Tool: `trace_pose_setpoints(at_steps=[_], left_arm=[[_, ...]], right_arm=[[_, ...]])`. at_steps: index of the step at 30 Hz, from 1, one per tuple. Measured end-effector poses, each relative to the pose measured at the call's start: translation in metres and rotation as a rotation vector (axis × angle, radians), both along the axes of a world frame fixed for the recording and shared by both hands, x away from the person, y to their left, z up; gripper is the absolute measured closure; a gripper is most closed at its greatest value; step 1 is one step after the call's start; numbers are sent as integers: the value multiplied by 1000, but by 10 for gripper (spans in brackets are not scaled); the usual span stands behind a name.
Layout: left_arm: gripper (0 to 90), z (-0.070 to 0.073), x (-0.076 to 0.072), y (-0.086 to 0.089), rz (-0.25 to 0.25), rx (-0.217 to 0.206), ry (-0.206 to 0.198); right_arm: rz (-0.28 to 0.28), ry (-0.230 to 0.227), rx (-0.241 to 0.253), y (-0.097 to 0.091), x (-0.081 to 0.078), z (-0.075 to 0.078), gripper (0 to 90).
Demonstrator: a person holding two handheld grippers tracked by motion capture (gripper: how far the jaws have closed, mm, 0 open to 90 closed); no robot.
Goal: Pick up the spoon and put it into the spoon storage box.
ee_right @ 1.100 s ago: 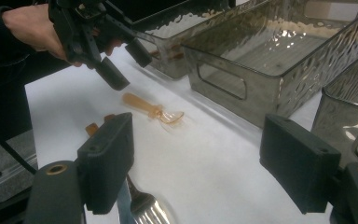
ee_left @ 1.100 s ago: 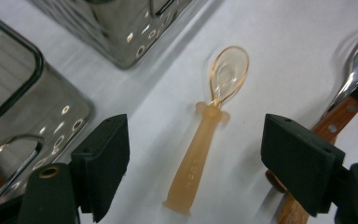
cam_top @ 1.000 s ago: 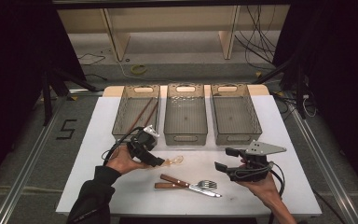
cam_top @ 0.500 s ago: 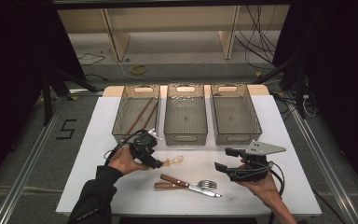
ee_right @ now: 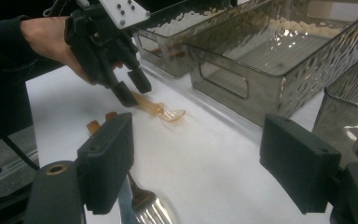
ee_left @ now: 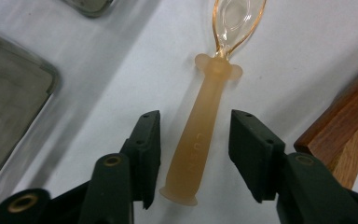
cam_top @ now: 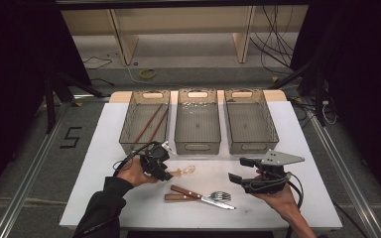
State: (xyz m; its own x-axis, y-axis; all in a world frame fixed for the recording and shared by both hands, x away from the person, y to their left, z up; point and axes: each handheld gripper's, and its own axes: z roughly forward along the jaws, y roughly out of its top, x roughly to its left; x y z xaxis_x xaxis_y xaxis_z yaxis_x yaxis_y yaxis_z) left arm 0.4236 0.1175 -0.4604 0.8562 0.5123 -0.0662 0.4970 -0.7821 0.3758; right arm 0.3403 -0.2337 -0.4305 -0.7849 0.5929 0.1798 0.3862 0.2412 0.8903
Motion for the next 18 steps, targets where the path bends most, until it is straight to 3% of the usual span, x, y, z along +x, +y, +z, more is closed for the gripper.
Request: trace_pose_setpoints(at_steps=[9,13,18], left_arm=[[672,-4,-1,-3,-53,35,-23],[706,-5,-3,-3,-70,38,-48],[741,-4,-3,-2,-80,37,-46]], right_arm=[[-4,1,-4,-1,-1,0,271],[-2,2,-6,0,-1,0,271],[-1,3,-7,0,-1,0,271]])
